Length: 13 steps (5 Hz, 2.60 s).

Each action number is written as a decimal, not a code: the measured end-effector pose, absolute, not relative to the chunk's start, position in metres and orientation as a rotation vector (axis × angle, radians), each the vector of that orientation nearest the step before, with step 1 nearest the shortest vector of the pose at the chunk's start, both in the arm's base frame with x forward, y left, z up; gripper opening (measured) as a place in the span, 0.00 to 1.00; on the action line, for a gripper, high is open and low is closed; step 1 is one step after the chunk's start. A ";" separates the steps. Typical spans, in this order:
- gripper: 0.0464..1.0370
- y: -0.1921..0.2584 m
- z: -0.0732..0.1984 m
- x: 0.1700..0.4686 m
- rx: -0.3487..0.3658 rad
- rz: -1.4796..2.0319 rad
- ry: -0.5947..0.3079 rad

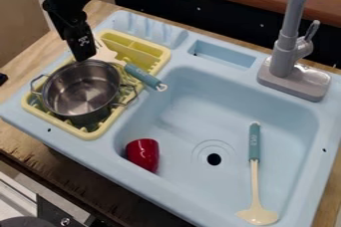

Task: Move the silver pot to the top left side of the sink

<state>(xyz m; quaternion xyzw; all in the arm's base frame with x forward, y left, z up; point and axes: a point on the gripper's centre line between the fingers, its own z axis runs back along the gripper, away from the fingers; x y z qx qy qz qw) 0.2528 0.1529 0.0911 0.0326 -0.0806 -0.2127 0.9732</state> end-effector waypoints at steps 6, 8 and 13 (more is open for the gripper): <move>0.95 0.147 0.056 0.247 0.062 -0.525 -0.131; 0.95 0.140 0.047 0.243 0.063 -0.532 -0.132; 0.90 0.143 0.034 0.249 0.080 -0.498 -0.130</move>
